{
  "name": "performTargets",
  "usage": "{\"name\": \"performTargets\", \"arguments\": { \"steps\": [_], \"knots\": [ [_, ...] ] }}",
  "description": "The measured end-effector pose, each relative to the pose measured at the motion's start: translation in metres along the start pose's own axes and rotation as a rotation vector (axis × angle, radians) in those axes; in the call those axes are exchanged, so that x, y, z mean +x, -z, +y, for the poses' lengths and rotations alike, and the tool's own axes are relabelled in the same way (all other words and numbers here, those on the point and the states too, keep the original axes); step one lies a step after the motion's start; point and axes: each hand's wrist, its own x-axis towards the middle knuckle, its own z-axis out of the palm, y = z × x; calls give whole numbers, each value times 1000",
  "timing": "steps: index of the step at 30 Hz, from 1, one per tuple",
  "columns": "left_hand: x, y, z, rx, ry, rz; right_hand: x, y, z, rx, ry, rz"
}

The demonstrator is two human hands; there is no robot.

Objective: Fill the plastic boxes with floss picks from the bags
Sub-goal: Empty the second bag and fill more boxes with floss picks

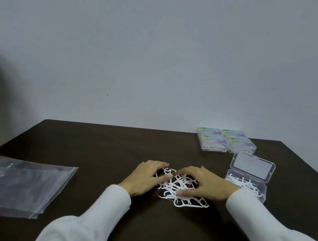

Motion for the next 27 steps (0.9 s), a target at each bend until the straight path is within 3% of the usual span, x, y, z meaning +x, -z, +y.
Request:
{"name": "performTargets", "arguments": {
  "steps": [3, 8, 14, 22, 27],
  "knots": [
    [-7, 0, 9, 37, -1, -80, -16, -2, -1, -43, -12, -72],
    [-15, 5, 22, 42, -72, -136, -24, -3, 5, -59, 31, 53],
    [-11, 6, 24, -114, -105, -106, -27, -5, 3, -189, 31, 163],
    [-12, 5, 21, -27, -114, -7, -35, -8, -2, -131, 17, 125],
    [-20, 13, 17, -76, -79, -143, -38, -8, -9, -120, -29, 125]
  ]
}}
